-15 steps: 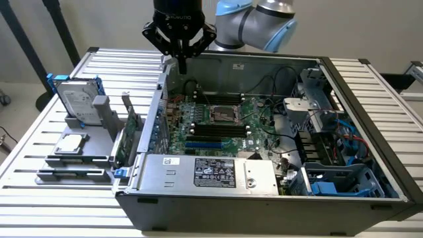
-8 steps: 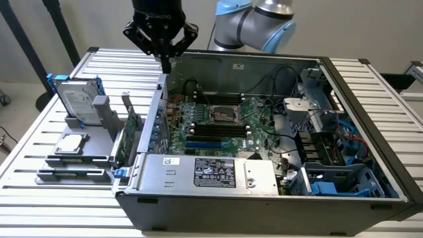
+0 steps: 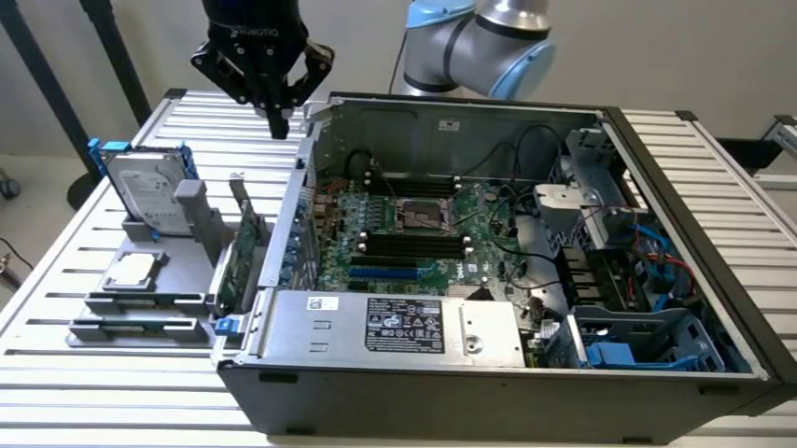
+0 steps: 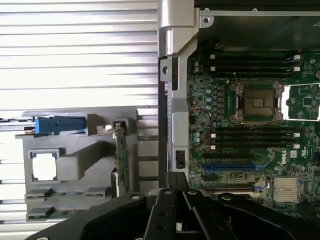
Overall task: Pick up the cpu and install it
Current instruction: 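Reach for the cpu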
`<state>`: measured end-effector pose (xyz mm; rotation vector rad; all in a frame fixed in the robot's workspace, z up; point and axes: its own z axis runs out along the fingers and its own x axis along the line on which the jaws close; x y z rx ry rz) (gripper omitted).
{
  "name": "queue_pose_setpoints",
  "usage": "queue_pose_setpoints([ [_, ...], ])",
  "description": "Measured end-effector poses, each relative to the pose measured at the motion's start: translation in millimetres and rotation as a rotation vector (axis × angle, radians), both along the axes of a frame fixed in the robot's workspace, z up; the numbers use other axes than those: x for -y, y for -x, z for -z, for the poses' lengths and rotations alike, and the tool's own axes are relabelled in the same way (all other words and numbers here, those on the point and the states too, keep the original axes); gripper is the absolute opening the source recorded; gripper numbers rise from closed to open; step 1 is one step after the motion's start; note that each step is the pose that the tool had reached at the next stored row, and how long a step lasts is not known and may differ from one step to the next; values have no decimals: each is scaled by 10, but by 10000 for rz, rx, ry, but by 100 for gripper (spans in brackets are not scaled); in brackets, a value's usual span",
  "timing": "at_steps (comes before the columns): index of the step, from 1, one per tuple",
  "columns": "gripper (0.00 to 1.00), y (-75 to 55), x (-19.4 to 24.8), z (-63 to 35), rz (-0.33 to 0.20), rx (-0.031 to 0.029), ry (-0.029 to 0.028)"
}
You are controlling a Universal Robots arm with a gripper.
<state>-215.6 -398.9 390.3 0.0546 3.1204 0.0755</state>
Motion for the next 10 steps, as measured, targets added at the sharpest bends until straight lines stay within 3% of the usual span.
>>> queue_pose_setpoints([
  [10,11,451,0,53,1,-15,42],
])
